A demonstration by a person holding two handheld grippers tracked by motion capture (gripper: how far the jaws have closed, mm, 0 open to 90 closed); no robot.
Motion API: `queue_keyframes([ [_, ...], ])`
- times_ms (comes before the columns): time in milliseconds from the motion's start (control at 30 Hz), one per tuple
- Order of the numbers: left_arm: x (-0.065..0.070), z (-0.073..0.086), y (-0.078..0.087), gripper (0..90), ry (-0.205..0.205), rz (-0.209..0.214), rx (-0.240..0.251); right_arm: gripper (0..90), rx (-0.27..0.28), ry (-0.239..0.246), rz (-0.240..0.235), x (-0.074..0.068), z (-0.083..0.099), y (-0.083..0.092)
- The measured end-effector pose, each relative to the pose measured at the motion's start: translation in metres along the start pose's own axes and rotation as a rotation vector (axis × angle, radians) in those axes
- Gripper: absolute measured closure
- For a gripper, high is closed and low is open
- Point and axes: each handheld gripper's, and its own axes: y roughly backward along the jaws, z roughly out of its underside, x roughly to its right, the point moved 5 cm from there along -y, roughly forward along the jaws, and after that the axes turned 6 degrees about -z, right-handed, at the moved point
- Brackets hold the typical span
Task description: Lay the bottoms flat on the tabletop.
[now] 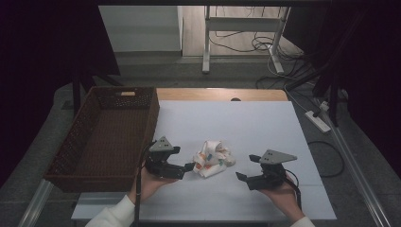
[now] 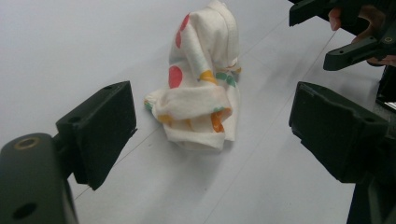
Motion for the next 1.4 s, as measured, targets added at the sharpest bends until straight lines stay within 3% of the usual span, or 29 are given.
queue_keyframes([
  [367,0.000,0.003,0.000,14.0,0.035,0.020,0.007,15.6,-0.006,-0.009,-0.007,-0.003,-0.006,-0.011],
  [600,0.002,0.004,-0.004,14.3,0.014,0.015,-0.003,17.1,-0.019,0.004,-0.022,-0.009,-0.009,-0.019],
  [833,0.001,0.002,-0.001,14.8,0.036,0.017,0.014,18.4,-0.008,0.012,-0.029,-0.013,-0.017,-0.023],
  [1400,0.000,0.005,-0.001,14.9,0.040,0.019,0.008,20.7,-0.004,0.032,-0.049,-0.016,-0.039,-0.047],
])
